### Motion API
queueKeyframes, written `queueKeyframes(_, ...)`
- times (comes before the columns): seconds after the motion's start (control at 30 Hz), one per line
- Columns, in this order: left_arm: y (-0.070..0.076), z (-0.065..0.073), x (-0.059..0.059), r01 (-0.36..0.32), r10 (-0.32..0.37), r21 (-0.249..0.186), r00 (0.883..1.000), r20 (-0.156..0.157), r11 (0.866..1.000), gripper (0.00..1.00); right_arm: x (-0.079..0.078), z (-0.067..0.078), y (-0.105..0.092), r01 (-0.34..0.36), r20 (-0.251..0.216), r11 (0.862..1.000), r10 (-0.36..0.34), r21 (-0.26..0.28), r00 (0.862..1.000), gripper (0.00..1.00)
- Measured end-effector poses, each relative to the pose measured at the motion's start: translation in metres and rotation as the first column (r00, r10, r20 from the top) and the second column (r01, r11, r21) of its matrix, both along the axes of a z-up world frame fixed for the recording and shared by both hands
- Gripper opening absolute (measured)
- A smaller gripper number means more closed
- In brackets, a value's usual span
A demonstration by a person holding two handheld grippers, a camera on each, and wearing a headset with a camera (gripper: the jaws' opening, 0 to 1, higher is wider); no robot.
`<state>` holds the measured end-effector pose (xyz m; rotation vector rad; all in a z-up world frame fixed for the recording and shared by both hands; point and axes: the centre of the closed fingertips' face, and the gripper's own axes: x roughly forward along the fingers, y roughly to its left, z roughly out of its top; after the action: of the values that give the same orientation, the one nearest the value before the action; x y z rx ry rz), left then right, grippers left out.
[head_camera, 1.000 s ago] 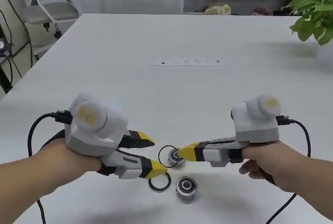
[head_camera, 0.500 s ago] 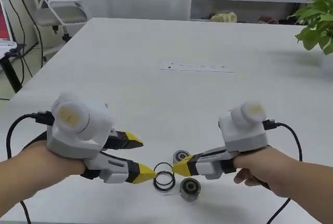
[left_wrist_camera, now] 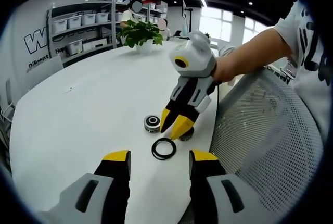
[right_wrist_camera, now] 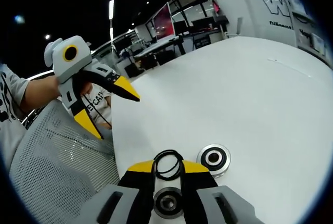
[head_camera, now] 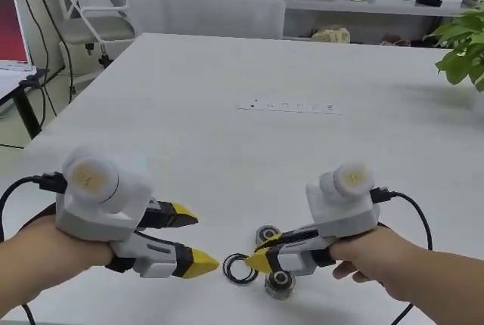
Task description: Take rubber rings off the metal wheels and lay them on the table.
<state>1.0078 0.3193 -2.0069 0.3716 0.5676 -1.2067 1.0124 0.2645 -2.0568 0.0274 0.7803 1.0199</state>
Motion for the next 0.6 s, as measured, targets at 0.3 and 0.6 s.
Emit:
queueKeyframes(0.3,0.002,0.005,-0.010,-0.016,0.015,-0.032,0.999,-0.037,0.999,0.43,-0.010,0.024,-0.008,-0.017,0.055,1.000,0.016,0.013,0.998,0.27)
queueKeyframes(0.6,0.005,0.010,-0.018,-0.013,0.012,-0.023,1.000,-0.029,1.000,0.46,-0.016,0.042,-0.037,0.005,0.129,1.000,-0.003,-0.016,0.992,0.35)
